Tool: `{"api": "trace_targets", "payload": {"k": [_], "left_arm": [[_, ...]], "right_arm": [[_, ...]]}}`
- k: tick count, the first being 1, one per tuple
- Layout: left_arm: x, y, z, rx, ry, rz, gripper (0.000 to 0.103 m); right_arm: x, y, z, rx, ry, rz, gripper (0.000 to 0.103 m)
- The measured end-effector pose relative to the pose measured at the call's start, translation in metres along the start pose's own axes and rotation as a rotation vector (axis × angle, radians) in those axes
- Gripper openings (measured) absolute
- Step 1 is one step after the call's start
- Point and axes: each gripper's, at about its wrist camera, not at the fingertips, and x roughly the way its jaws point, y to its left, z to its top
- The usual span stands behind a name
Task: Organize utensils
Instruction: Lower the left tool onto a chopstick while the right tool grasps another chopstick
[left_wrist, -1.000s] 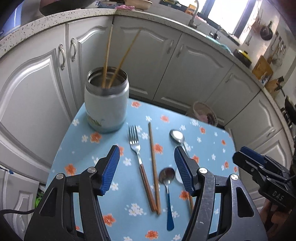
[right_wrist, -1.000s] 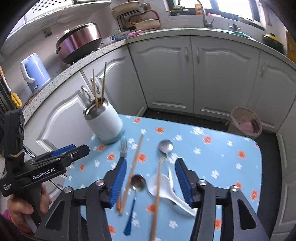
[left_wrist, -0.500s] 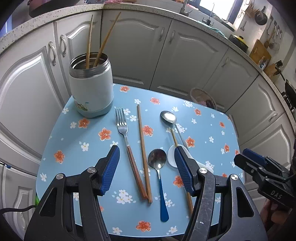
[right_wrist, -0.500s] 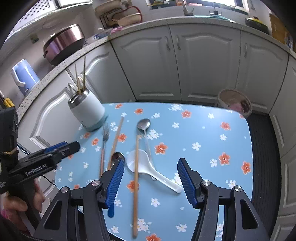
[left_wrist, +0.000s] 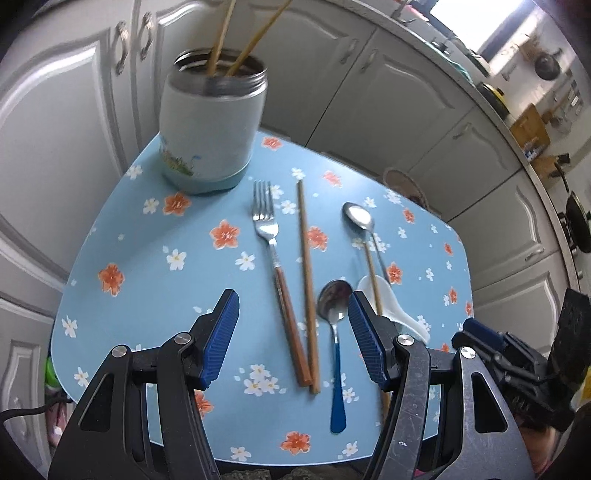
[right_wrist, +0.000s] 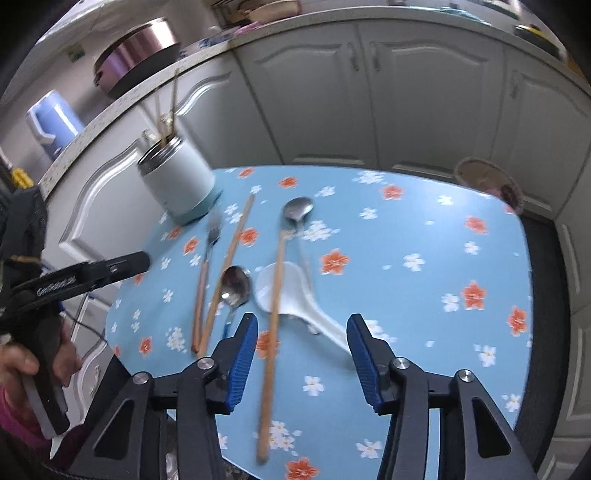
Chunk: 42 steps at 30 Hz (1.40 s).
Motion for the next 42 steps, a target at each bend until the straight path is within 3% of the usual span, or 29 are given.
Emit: {"api": "trace_targets", "payload": {"k": [9, 20, 34, 42], "left_arm": [[0.021, 0.009, 0.012, -0.070, 0.042, -0.004, 0.061], [0.045, -0.005, 0.032, -0.068, 0.081, 0.007, 0.061], [0.093, -0.031, 0.051, -0.044, 0.179, 0.098, 0.061], [0.113, -0.038, 0.055, -0.018, 0.214, 0.145, 0.053]], "right_arm": [[0.048, 0.022, -0.008, -0.015, 0.102, 0.085, 0.039], [0.073, 0.019, -0.003, -0.001, 0.139, 0.047, 0.038], [0.086, 0.008, 0.006, -0.014, 0.173, -0.004, 0.025], [0.081, -0.002, 0.007, 0.019, 0.160, 0.047, 0.024]]}}
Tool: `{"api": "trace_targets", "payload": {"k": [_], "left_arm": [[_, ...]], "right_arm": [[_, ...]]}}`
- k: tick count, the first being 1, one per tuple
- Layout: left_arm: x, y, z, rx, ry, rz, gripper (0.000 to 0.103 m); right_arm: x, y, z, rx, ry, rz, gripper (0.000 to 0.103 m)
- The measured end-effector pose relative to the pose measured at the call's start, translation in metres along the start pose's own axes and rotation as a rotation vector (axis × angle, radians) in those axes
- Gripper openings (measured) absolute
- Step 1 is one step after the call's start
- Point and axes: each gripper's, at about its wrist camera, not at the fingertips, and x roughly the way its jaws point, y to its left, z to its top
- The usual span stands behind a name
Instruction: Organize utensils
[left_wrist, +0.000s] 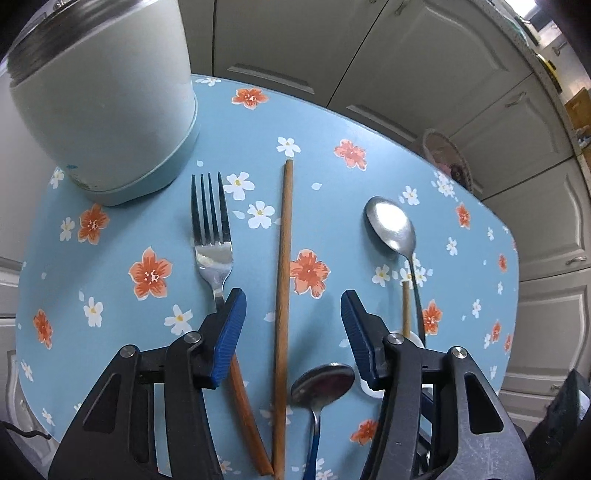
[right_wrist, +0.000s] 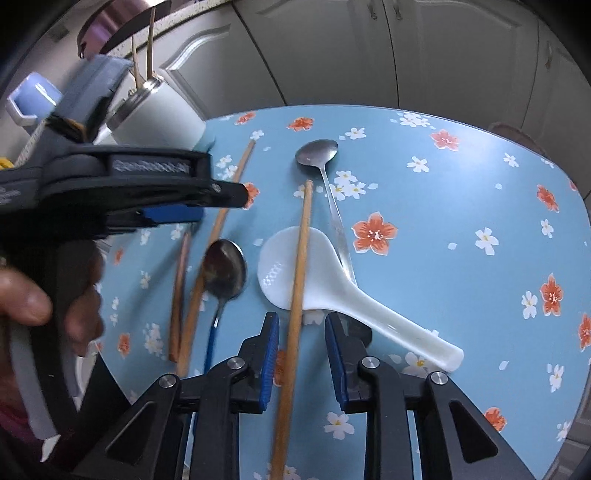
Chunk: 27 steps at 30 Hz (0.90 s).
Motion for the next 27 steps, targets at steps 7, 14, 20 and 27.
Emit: {"api": "trace_targets", "payload": {"k": [7, 14, 20, 27], "left_arm": [[0.001, -0.006, 0.000, 0.030, -0.018, 0.041, 0.026], [0.005, -0.008, -0.001, 0.065, -0.015, -0.016, 0.005], [-0.015, -0.004, -0.007, 0.074, -0.052, -0.085, 0.005], [-0.052, 0.003, -0.021, 0.102, -0.117, -0.162, 0.004]], "right_arm": [[0.005, 0.003, 0.005, -0.013, 0.010, -0.012, 0.024], [0.002, 0.006, 0.004, -0.019, -0.014, 0.000, 0.006], [-0.025, 0.002, 0.000, 0.002, -0.069, 0.045, 0.006], [-0.051, 0.000, -0.003, 0.003, -0.121, 0.067, 0.006]]}}
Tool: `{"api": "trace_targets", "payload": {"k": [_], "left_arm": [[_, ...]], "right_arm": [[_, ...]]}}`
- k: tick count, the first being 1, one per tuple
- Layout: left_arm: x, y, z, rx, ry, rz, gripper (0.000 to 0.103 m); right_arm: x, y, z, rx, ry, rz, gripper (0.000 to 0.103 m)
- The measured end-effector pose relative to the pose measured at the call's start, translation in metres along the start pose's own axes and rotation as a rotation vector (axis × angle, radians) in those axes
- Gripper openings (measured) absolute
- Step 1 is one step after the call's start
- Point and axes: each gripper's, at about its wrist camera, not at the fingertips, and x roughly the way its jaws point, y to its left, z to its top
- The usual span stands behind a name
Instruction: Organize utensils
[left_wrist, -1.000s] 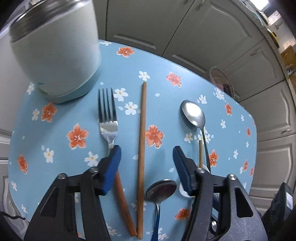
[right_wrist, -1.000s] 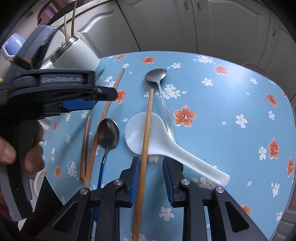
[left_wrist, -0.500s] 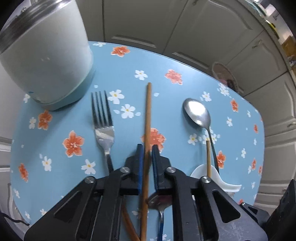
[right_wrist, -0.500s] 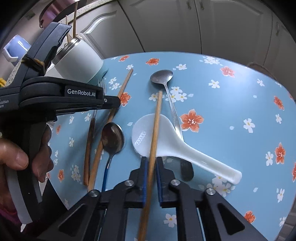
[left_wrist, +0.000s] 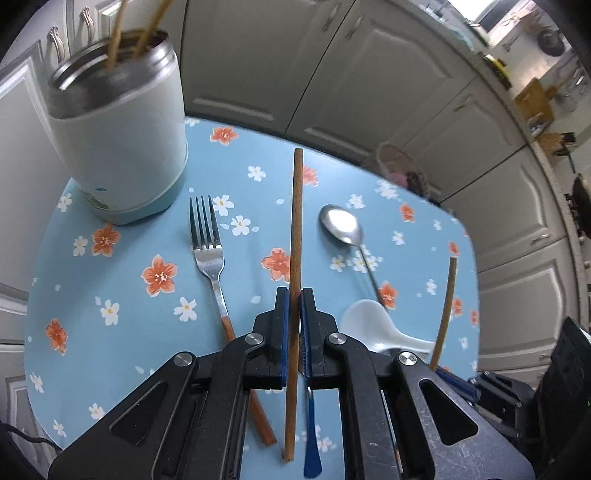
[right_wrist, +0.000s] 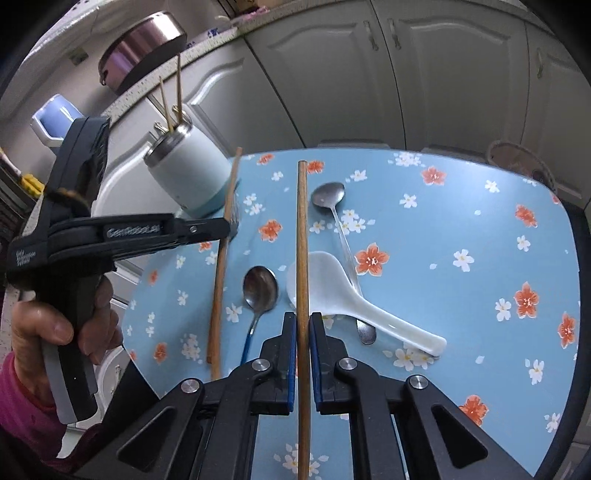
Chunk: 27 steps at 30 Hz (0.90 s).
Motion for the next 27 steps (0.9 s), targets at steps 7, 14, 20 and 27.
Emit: {"api": "trace_targets", "payload": {"k": [7, 14, 20, 27], "left_arm": [[-0.030, -0.008, -0.015, 0.050, -0.066, -0.030, 0.004], [-0.052, -0.017, -0.025, 0.094, -0.100, -0.052, 0.004], [-0.067, -0.014, -0.026, 0.094, -0.119, -0.067, 0.004], [-0.095, -0.009, -0.021, 0.093, -0.170, -0.076, 0.004]], "right_arm": [[-0.020, 0.012, 0.000, -0.031, -0.060, 0.008, 0.006], [-0.031, 0.023, 0.001, -0.049, -0.080, 0.008, 0.006], [-0.042, 0.031, 0.006, -0.064, -0.101, 0.011, 0.006], [-0.055, 0.044, 0.023, -0.097, -0.133, 0.009, 0.006]]}}
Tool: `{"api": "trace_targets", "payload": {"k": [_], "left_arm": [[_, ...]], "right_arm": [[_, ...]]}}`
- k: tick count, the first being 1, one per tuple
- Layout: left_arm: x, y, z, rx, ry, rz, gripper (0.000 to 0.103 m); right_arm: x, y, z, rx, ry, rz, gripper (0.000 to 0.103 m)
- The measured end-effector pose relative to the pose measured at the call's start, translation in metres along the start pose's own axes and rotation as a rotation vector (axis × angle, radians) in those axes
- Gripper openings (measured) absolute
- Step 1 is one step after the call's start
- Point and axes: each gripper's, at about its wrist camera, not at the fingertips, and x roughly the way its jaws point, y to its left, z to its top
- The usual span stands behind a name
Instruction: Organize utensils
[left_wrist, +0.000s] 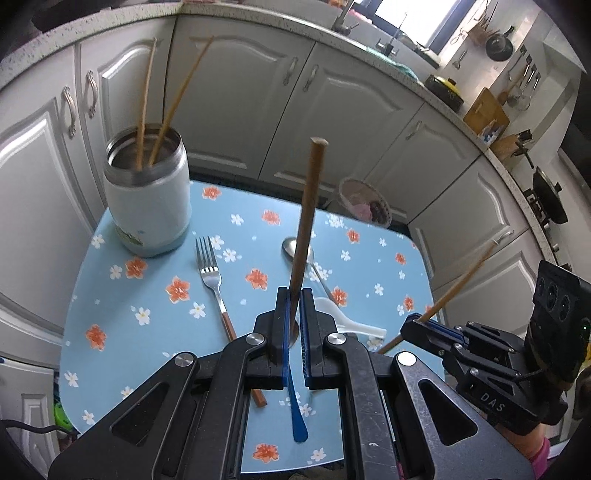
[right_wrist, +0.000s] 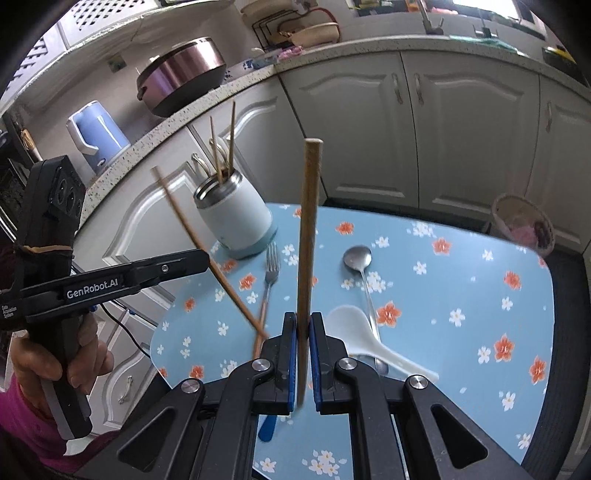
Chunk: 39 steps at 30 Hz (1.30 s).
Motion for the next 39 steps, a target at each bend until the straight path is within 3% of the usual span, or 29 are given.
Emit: {"api": "trace_targets", "payload": {"k": [13, 20, 23, 25, 26, 32, 39], "left_arm": [[-0.010, 0.010, 0.008, -0.013, -0.031, 0.005, 0.000], [0.012, 0.047, -0.001, -0.145, 0.029, 0.025, 0.001], [0.021, 0.072, -0.012, -0.227, 0.071, 0.043, 0.013], [0.025, 0.082, -0.019, -0.264, 0.094, 0.055, 0.039], [0.029, 0.089, -0.023, -0.296, 0.108, 0.057, 0.043], [0.057, 0.117, -0.037, -0.470, 0.161, 0.120, 0.045], [0.081, 0.111, -0.031, -0.498, 0.162, 0.216, 0.045]], "right_arm": [[-0.001, 0.011, 0.021, -0.032, -0.010, -0.002, 0.006], [0.005, 0.007, 0.015, -0.020, 0.011, 0.001, 0.006], [0.006, 0.006, 0.014, -0.022, 0.015, 0.007, 0.006], [0.008, 0.006, 0.014, -0.022, 0.017, 0.011, 0.006], [0.009, 0.005, 0.015, -0.020, 0.019, 0.014, 0.006], [0.012, 0.002, 0.015, -0.015, 0.023, 0.026, 0.006], [0.009, -0.002, 0.016, -0.007, 0.015, 0.048, 0.006]]}}
